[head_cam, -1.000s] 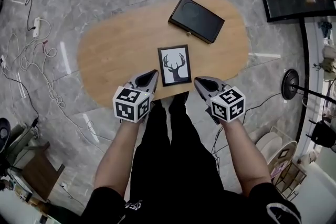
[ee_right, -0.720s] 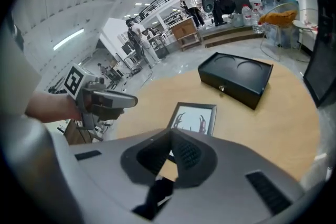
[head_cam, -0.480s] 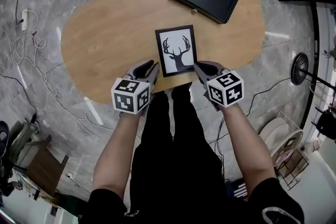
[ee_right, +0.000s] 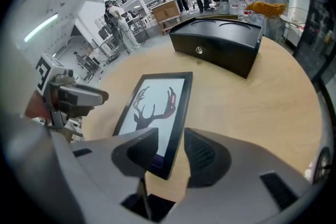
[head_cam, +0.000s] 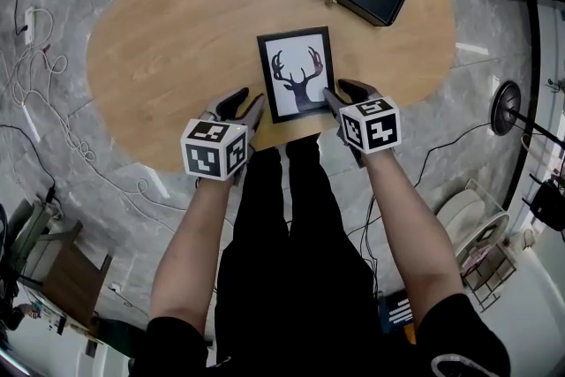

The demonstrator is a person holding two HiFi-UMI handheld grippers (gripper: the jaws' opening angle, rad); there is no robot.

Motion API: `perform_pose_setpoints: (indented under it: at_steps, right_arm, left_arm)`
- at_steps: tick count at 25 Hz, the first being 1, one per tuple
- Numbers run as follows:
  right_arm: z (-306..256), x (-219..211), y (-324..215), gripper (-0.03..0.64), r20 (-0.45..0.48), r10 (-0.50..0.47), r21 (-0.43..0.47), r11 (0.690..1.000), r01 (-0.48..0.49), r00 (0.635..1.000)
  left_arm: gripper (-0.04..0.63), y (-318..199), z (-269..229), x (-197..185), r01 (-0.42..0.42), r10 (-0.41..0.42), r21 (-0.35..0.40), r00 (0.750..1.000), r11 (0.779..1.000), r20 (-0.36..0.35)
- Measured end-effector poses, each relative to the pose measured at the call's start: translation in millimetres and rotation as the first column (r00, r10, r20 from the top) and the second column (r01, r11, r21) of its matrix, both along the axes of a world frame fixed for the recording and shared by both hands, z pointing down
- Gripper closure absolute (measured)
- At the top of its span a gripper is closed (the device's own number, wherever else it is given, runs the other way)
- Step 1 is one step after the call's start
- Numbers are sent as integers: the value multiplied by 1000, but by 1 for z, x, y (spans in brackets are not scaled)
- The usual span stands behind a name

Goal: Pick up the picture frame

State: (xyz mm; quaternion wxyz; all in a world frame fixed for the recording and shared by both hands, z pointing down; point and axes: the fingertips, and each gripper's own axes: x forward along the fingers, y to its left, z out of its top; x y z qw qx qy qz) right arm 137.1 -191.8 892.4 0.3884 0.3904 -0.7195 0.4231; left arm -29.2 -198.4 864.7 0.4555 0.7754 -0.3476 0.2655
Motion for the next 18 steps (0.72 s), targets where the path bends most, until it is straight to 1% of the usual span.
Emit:
perform_pose_setpoints:
  at_steps: [3, 5, 8, 10, 11, 13, 18]
  right_arm:
    - [7, 2, -4, 454, -44, -13, -6, 1000, 13, 999]
    - [12, 4, -5, 456, -80, -27, -28, 999, 25, 996]
    - [22, 5, -2, 462, -135, -70, -73, 996, 60, 988]
    - [24, 2, -2, 465, -168, -112, -85, 991, 99, 979]
    - [24, 0, -2, 489, -186, -136, -87, 989, 121, 973]
    - [22, -7, -1, 510, -217, -162, -86, 986, 146, 963]
    - [22, -8, -2, 517, -231, -129, -86, 990, 112, 964]
  left_arm:
    - [425, 0, 3, -3, -5, 5, -4, 1000, 1000, 8]
    - [406, -1, 3, -7, -2, 2, -5, 1000, 1000, 13]
    - [382, -3, 4, -11, 7, -6, -5, 1000, 1000, 17]
    - [363, -3, 4, -13, 13, -13, -4, 1000, 1000, 19]
    - [352, -4, 3, -14, 15, -15, -2, 1000, 1000, 19]
    - [335, -3, 3, -15, 20, -20, -2, 1000, 1000, 19]
    - [328, -1, 5, -16, 32, -32, -10, 999, 999, 10]
